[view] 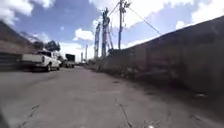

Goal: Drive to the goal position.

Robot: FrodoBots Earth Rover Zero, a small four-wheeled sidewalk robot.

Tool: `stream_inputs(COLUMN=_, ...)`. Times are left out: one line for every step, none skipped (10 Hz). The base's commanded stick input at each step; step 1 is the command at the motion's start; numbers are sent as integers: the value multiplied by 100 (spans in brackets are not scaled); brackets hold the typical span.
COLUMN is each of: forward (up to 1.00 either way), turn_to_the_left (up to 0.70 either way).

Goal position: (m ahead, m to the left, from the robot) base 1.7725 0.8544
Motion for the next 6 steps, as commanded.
stream_inputs(forward=70, turn_to_the_left=0)
stream_inputs(forward=70, turn_to_the_left=0)
stream_inputs(forward=70, turn_to_the_left=0)
stream_inputs(forward=70, turn_to_the_left=0)
stream_inputs(forward=70, turn_to_the_left=0)
stream_inputs(forward=70, turn_to_the_left=0)
